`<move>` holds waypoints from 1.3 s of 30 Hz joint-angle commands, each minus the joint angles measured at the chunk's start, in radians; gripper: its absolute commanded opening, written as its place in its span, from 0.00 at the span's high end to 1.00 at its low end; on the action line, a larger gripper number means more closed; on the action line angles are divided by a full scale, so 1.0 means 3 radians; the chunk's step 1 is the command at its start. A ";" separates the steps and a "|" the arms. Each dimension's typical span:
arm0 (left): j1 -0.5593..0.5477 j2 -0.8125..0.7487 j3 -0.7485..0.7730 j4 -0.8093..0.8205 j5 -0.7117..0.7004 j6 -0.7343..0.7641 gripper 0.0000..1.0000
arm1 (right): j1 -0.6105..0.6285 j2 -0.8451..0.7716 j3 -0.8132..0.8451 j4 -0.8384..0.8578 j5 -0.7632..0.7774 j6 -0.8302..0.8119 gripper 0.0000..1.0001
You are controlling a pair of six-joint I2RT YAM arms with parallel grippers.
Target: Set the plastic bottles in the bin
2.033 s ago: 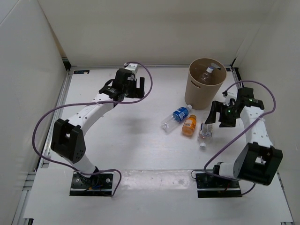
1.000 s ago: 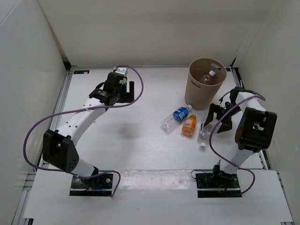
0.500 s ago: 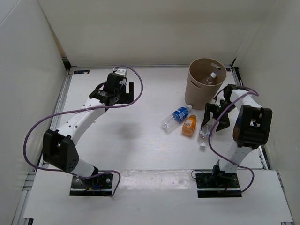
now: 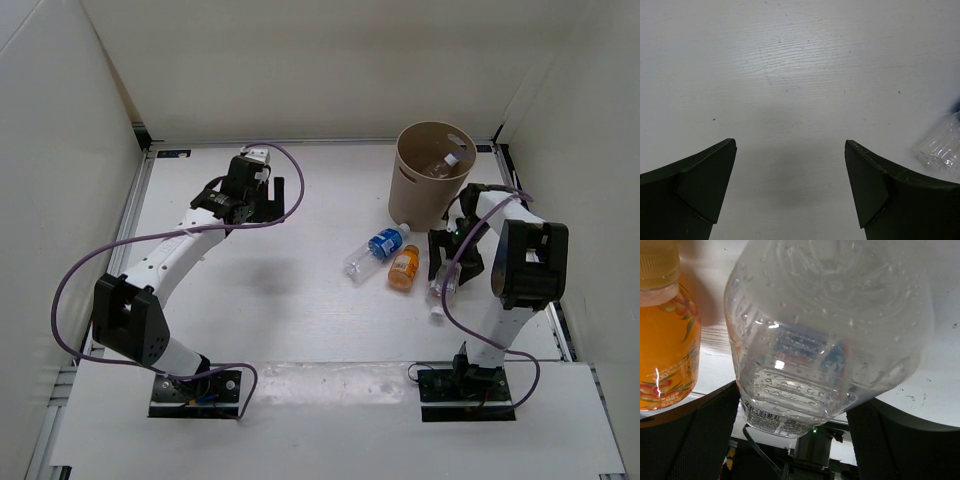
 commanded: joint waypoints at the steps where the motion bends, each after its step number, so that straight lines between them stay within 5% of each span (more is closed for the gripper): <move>1: 0.0038 -0.0051 0.0042 -0.0018 -0.0001 -0.0027 0.00 | -0.0009 -0.0010 -0.0035 -0.0128 0.0062 -0.0060 0.15; 10: 0.0043 0.0005 0.0088 -0.0018 0.0004 -0.0068 0.00 | -0.0505 -0.0143 -0.0163 -0.0138 0.0169 -0.0060 0.44; 17: 0.0043 0.0143 0.0231 -0.0048 0.0080 -0.0155 0.00 | -0.1195 -0.0332 -0.0041 -0.0164 -0.0197 0.0062 0.82; 21: 0.0038 0.0261 0.0303 -0.0033 0.0177 -0.0237 0.00 | -0.1374 -0.0593 0.0215 -0.0067 -0.0490 0.0154 0.85; 25: 0.0038 0.0388 0.0420 -0.0053 0.0310 -0.0247 0.00 | -0.1472 -0.0757 0.0531 0.0035 -0.0541 0.0446 1.00; 31: 0.0038 0.0532 0.0661 -0.0079 0.0392 -0.0226 0.00 | -0.1559 -0.1089 0.0865 0.0494 -0.0654 0.0716 1.00; 39: -0.0013 0.0512 0.0620 -0.0079 0.0423 -0.0262 0.00 | -0.1022 -0.1299 0.1545 0.1578 -0.0480 0.0666 1.00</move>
